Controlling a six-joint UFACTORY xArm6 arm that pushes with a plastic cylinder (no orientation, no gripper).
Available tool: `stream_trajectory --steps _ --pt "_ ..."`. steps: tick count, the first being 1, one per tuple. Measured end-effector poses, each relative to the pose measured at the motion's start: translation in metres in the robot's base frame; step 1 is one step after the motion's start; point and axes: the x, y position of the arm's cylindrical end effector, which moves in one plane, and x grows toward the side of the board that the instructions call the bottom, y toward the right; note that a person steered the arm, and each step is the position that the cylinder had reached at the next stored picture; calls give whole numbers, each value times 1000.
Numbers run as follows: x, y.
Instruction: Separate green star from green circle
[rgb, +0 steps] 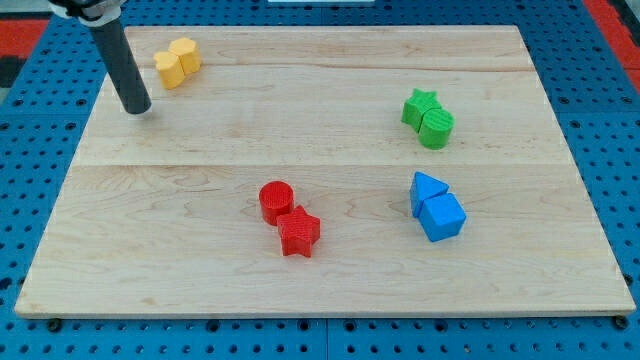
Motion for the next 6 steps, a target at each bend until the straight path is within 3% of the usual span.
stream_trajectory --steps 2,5,6 --pt "54 51" --pt "55 101" --pt "60 155"
